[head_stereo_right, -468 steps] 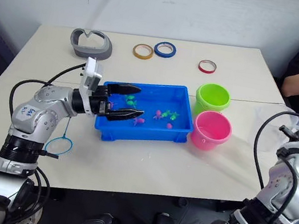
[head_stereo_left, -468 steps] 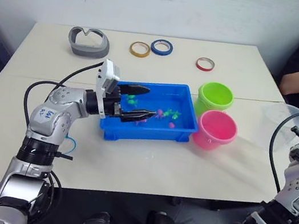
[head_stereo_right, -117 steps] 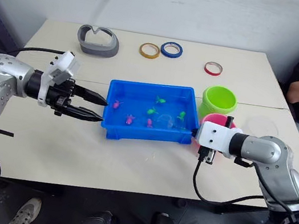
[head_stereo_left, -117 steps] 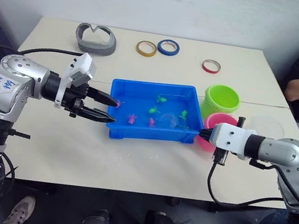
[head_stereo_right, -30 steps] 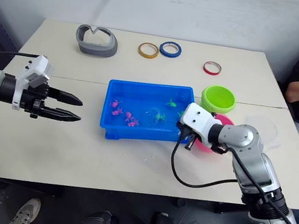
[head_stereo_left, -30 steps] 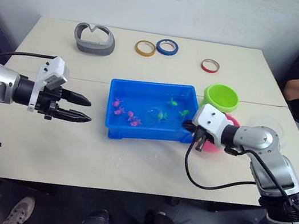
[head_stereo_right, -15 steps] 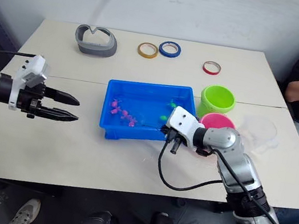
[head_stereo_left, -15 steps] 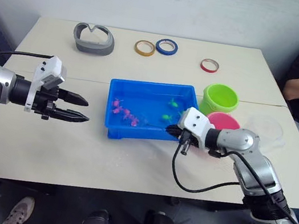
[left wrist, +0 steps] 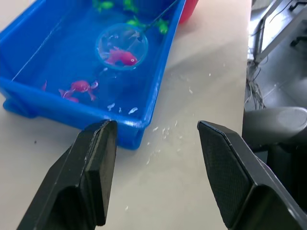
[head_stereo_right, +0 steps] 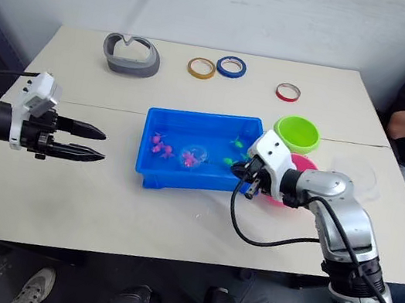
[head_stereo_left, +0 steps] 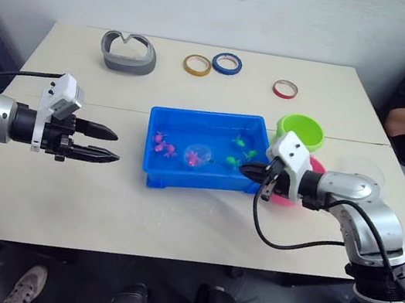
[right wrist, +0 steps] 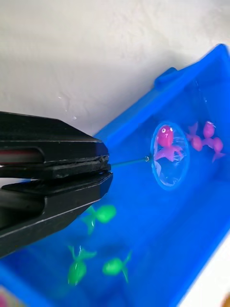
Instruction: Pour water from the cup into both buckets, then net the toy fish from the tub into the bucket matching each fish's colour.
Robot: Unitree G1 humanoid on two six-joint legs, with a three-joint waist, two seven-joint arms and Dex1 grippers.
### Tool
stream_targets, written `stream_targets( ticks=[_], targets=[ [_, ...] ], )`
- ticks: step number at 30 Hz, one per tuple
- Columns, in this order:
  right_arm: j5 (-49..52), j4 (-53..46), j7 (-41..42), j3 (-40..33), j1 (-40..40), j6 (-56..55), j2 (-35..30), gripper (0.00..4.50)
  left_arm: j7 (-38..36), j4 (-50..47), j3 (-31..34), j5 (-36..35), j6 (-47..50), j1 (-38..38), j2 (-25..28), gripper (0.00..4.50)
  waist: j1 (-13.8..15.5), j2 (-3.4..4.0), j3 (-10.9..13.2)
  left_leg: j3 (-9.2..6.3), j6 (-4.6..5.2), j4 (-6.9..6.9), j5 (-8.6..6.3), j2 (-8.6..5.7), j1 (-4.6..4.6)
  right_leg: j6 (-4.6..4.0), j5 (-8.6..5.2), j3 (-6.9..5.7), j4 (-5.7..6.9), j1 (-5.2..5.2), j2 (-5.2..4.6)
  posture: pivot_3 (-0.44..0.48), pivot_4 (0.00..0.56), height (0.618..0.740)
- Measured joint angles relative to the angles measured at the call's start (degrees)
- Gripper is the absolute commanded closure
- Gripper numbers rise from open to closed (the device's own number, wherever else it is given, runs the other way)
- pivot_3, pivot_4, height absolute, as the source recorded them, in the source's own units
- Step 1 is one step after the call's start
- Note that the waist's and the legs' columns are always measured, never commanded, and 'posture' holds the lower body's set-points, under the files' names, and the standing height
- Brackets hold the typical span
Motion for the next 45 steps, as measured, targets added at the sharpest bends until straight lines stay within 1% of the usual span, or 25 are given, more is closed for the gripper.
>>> stream_targets(
  ticks=[6,19,22,24,27,31,33,34,36,37,38,39,45],
  targets=[
    [2.5,-0.6,-1.0,-1.9,0.0,1.2,-1.1,4.50,0.0,0.3,0.0,-0.1,-0.6,-0.3,-0.5,1.53,-0.1,0.00,0.0,0.01,0.00,-0.02,-0.01,0.00,0.00,0.00,0.00,-0.01,-0.02,-0.01,0.01,0.000,0.150,0.713],
    [5.4,-1.4,-1.8,-2.0,0.0,1.1,-2.1,4.50,-0.1,1.4,-0.1,0.0,-2.0,-1.9,-1.1,1.53,-0.1,0.00,0.0,0.01,0.01,-0.03,-0.02,0.00,0.00,0.00,0.00,-0.01,-0.04,-0.01,0.01,0.000,0.150,0.713],
    [5.5,-1.4,-2.2,-2.1,0.0,1.1,-2.2,4.50,-0.1,2.0,-0.1,0.0,-2.4,-2.1,-1.8,1.53,-0.1,0.00,0.0,0.01,0.01,-0.03,-0.02,0.00,0.00,0.00,0.00,-0.01,-0.04,-0.01,0.01,0.000,0.150,0.713],
    [6.2,-1.7,-2.8,-3.2,0.2,1.1,-2.4,4.50,0.0,2.5,-0.3,0.1,-3.2,-2.7,-3.1,1.53,0.0,0.00,0.0,0.01,0.02,-0.03,-0.02,-0.01,-0.01,0.00,0.00,-0.01,-0.04,-0.01,0.00,0.000,0.150,0.713],
    [7.5,-4.0,-3.8,-6.5,0.7,1.7,-3.7,4.50,-0.2,3.4,-1.6,0.2,-4.7,-4.5,-5.3,1.53,0.3,0.01,0.0,-0.01,0.02,-0.02,-0.02,-0.01,-0.05,0.00,0.00,-0.03,-0.07,-0.01,0.00,0.000,0.150,0.713],
    [10.0,-7.7,-5.4,-12.6,1.4,4.5,-6.4,4.50,-1.0,7.2,-3.8,0.9,-6.9,-8.4,-8.4,1.53,0.4,0.01,0.0,0.00,0.06,-0.01,-0.04,-0.03,-0.06,0.02,0.01,-0.05,-0.10,0.00,0.01,0.000,0.150,0.713],
    [10.5,-8.7,-5.9,-14.5,2.5,5.4,-7.8,4.50,-1.4,8.3,-4.8,1.4,-7.6,-9.8,-10.0,1.53,0.4,0.01,0.0,0.01,0.07,-0.01,-0.04,-0.04,-0.07,0.03,0.02,-0.05,-0.12,0.00,0.00,0.000,0.150,0.713],
    [11.1,-9.9,-6.7,-17.0,3.9,6.8,-9.0,4.50,-1.8,10.5,-6.0,2.1,-9.0,-11.8,-12.0,1.53,0.6,0.01,0.0,0.00,0.08,-0.01,-0.05,-0.04,-0.09,0.03,0.02,-0.08,-0.14,0.00,0.03,0.000,0.150,0.713],
    [11.8,-11.5,-7.4,-19.7,5.5,8.2,-10.4,4.50,-2.2,12.3,-6.9,2.7,-10.2,-13.3,-13.6,1.53,0.6,0.01,0.0,0.00,0.09,-0.02,-0.05,-0.04,-0.12,0.04,0.02,-0.09,-0.18,0.00,0.04,0.000,0.150,0.713],
    [12.4,-13.4,-8.0,-23.0,7.8,9.6,-11.8,4.50,-3.0,14.5,-7.8,3.3,-11.6,-15.1,-15.3,1.53,0.7,0.01,0.0,-0.02,0.10,-0.02,-0.06,-0.04,-0.15,0.05,0.03,-0.14,-0.22,0.00,0.06,0.000,0.150,0.713],
    [12.4,-13.9,-8.2,-23.8,8.2,10.1,-12.3,4.50,-3.1,15.0,-8.0,3.5,-12.0,-15.4,-15.5,1.53,0.7,0.01,0.0,-0.01,0.11,-0.01,-0.06,-0.03,-0.17,0.06,0.03,-0.13,-0.25,0.00,0.09,0.000,0.150,0.713],
    [12.9,-15.4,-8.7,-26.4,10.3,10.9,-13.2,4.50,-3.7,17.3,-8.6,4.3,-13.2,-17.1,-16.8,1.53,0.7,0.01,0.0,-0.02,0.11,-0.02,-0.07,-0.04,-0.18,0.09,0.05,-0.13,-0.29,0.00,0.08,0.000,0.150,0.713],
    [14.2,-21.6,-10.2,-36.3,19.2,14.7,-15.2,4.50,-5.5,25.6,-9.8,6.8,-18.8,-22.8,-22.1,1.53,0.4,0.01,0.0,0.00,0.20,0.01,-0.09,-0.05,-0.26,0.22,0.12,-0.10,-0.41,-0.01,0.15,0.000,0.150,0.713]
  ],
)
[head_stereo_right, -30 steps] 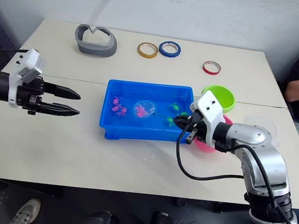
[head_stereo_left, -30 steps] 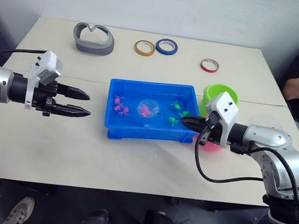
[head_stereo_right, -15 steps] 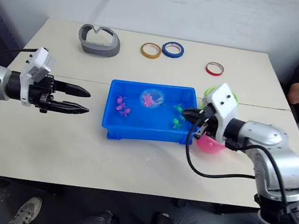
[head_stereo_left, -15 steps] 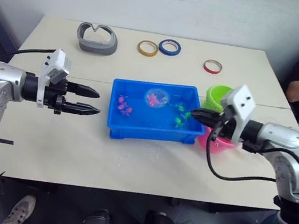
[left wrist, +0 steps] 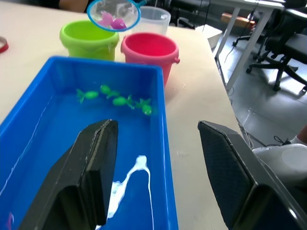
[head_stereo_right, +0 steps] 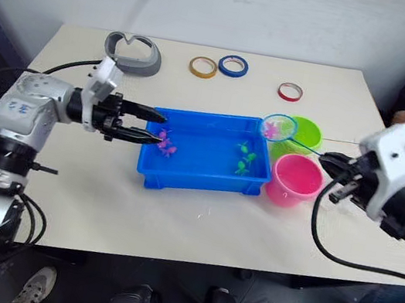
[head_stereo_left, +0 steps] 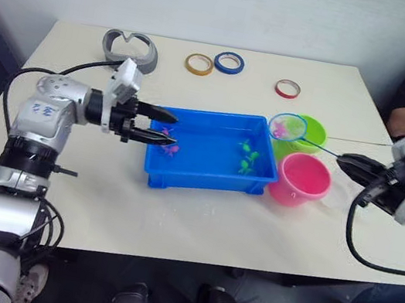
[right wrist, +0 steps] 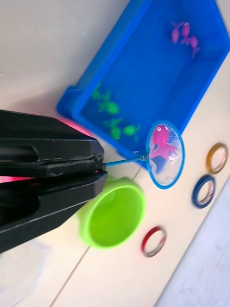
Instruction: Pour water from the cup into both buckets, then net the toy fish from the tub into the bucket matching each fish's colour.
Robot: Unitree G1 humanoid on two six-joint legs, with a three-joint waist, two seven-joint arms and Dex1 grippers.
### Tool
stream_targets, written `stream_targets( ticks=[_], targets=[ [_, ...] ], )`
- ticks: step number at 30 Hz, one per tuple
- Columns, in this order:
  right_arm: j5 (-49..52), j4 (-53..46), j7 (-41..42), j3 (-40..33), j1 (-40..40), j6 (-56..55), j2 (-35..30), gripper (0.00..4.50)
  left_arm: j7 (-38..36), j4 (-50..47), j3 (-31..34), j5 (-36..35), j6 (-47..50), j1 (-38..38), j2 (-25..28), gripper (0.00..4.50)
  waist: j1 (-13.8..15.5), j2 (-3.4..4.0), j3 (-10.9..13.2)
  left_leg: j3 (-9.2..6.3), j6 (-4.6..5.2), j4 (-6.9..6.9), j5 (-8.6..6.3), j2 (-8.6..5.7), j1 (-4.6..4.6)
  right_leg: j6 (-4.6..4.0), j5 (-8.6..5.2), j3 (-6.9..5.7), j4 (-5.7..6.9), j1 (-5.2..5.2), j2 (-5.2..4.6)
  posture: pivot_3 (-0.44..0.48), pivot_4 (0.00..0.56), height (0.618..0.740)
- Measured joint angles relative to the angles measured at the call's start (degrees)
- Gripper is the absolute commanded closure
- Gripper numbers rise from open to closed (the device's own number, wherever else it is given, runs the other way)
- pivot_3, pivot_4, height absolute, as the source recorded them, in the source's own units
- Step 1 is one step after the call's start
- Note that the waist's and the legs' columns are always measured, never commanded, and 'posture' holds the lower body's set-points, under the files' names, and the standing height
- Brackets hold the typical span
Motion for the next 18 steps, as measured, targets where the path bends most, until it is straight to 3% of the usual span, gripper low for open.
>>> stream_targets(
  ticks=[6,13,18],
  targets=[
    [-2.4,-6.5,-0.5,-7.6,12.6,0.2,-2.0,4.50,-1.3,8.2,-1.5,3.0,-7.1,-3.7,-5.2,1.53,0.5,0.00,0.0,-0.01,0.17,0.07,-0.06,-0.07,-0.09,0.11,0.06,0.01,-0.08,0.00,0.02,0.000,0.150,0.713],
    [-8.9,-9.4,-3.2,-7.4,19.8,-5.0,-2.8,4.50,-2.3,13.1,-1.4,4.8,-11.0,-5.6,-7.1,1.53,0.4,0.00,0.0,-0.01,0.21,0.09,-0.05,-0.11,-0.09,0.14,0.08,0.00,-0.08,0.00,0.04,0.000,0.150,0.713],
    [-16.0,-11.2,-4.4,-3.2,24.5,-11.3,-6.0,4.50,-2.8,15.2,-1.4,5.1,-12.5,-7.0,-7.3,1.53,0.4,0.00,0.0,-0.02,0.23,0.09,-0.06,-0.13,-0.10,0.14,0.08,0.00,-0.10,0.00,0.08,0.000,0.150,0.713]
  ],
)
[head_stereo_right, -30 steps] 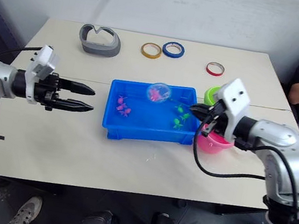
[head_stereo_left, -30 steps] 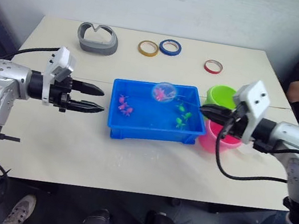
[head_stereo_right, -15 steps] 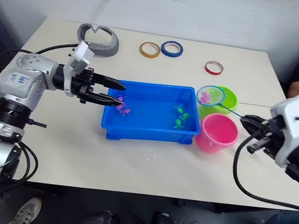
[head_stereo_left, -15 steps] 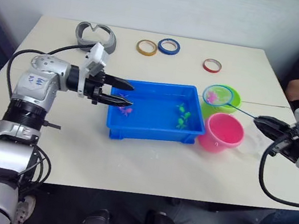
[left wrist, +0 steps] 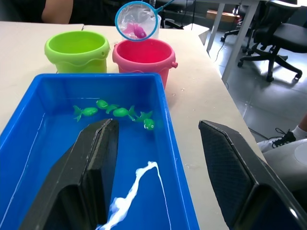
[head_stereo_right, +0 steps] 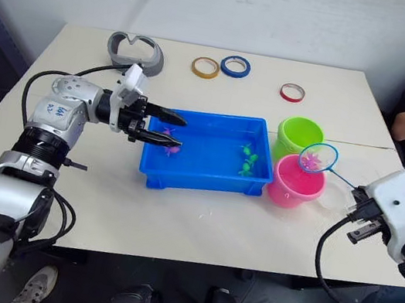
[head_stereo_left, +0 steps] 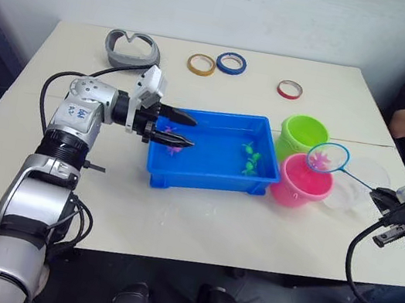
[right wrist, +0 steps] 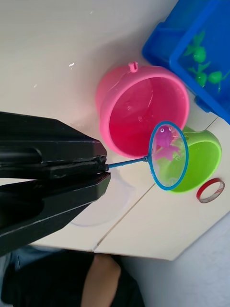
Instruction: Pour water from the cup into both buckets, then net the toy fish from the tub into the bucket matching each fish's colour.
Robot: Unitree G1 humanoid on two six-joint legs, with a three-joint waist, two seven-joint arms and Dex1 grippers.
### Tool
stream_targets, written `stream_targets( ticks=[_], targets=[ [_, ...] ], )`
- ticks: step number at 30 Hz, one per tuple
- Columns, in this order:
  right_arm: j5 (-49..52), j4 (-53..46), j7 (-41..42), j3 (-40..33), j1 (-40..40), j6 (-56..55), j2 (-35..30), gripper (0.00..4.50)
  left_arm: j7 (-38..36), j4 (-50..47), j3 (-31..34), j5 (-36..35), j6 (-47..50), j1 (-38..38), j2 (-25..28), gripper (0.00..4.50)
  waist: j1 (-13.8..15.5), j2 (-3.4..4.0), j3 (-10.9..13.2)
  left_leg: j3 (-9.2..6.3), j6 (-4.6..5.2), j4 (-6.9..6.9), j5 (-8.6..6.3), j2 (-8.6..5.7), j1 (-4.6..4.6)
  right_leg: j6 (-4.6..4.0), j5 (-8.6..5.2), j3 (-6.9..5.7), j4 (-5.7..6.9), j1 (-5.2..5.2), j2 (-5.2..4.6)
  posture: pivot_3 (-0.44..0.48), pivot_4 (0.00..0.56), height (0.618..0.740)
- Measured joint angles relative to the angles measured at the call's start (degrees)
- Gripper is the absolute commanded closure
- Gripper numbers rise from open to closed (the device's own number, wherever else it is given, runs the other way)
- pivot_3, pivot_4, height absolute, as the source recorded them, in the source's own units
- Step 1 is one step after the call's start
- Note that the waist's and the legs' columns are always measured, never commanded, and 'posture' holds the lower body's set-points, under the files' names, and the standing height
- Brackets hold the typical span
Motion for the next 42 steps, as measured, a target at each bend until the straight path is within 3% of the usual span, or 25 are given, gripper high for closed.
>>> stream_targets(
  ticks=[10,20,30,42],
  targets=[
    [-16.9,-2.5,-0.5,6.4,7.6,-11.5,-5.1,4.50,-0.4,2.4,0.0,1.0,-1.4,-0.6,-0.5,1.53,0.2,-0.01,0.0,-0.01,0.04,0.03,0.02,-0.04,-0.04,0.05,0.02,0.00,-0.02,0.00,0.04,0.000,0.150,0.713],
    [-34.8,0.2,1.0,6.7,11.5,-25.9,-7.3,4.50,-0.8,2.5,0.0,1.4,-1.5,-0.8,-0.8,1.53,0.6,-0.01,0.0,0.00,0.03,0.08,0.03,-0.05,-0.05,0.08,0.04,-0.01,-0.02,0.00,0.07,0.000,0.150,0.713],
    [-46.8,1.2,2.2,6.8,14.6,-36.8,-2.8,4.50,-0.9,2.5,0.1,1.6,-2.2,-0.8,-0.8,1.53,0.9,-0.01,0.0,0.00,0.02,0.13,0.04,-0.04,-0.05,0.09,0.05,-0.01,0.01,0.01,0.10,0.000,0.150,0.713],
    [-57.1,3.6,1.5,7.1,12.8,-46.3,2.0,4.50,-0.7,2.4,0.6,1.6,-3.2,-0.8,-0.8,1.53,0.8,-0.01,0.0,0.01,-0.01,0.15,0.06,-0.04,-0.05,0.09,0.05,-0.01,0.03,0.01,0.13,0.000,0.150,0.713]
  ],
)
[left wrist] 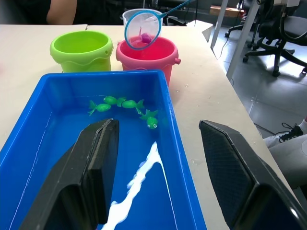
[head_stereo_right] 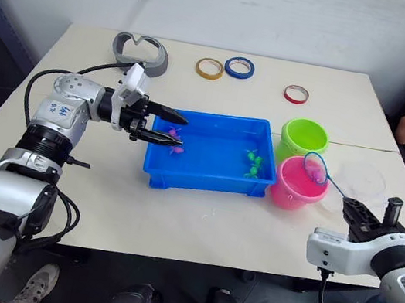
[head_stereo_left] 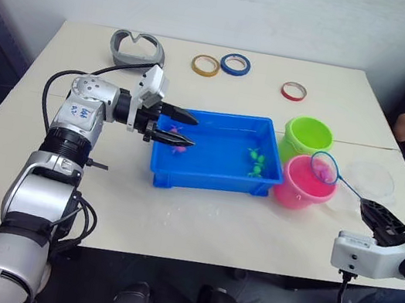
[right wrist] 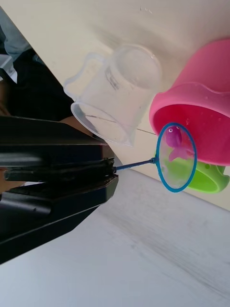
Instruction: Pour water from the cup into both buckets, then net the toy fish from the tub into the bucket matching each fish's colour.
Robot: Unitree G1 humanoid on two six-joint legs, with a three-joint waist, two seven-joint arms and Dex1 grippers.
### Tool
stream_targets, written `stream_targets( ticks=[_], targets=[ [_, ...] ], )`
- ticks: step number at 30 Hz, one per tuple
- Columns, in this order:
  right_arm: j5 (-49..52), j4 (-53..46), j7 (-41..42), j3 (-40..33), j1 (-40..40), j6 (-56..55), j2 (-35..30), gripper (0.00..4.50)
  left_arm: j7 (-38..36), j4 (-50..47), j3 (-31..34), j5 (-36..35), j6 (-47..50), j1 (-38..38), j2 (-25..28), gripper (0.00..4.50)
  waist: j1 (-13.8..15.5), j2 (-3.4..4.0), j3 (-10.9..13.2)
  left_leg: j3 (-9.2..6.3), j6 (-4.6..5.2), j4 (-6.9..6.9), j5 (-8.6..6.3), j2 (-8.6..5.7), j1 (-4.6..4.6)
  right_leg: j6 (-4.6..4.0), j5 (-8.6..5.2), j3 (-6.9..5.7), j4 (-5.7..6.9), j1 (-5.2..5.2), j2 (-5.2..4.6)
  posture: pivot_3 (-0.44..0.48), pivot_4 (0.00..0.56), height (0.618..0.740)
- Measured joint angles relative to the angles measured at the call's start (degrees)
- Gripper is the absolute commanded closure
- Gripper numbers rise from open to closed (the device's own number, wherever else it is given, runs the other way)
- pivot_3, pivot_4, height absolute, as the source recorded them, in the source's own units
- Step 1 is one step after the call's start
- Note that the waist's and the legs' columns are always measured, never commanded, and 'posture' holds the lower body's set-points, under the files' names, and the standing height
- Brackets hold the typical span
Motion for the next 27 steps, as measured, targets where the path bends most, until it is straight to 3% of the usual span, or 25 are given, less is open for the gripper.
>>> stream_targets(
  ticks=[17,27],
  targets=[
    [-7.6,0.5,-2.3,0.5,-0.3,-11.3,3.0,4.50,0.0,0.0,0.0,0.1,-0.5,0.0,0.0,1.53,0.0,0.00,0.0,0.00,-0.03,0.06,0.01,-0.01,0.00,0.00,0.00,0.00,0.05,0.01,0.01,0.000,0.150,0.713],
    [-15.2,-0.6,-5.5,-3.3,2.8,-14.3,10.0,4.50,-0.1,0.2,0.1,0.2,-0.9,0.0,0.0,1.53,0.0,0.00,0.0,0.01,-0.05,0.10,0.03,-0.01,0.01,0.01,0.01,0.03,0.09,0.03,0.03,0.000,0.150,0.713]
  ],
)
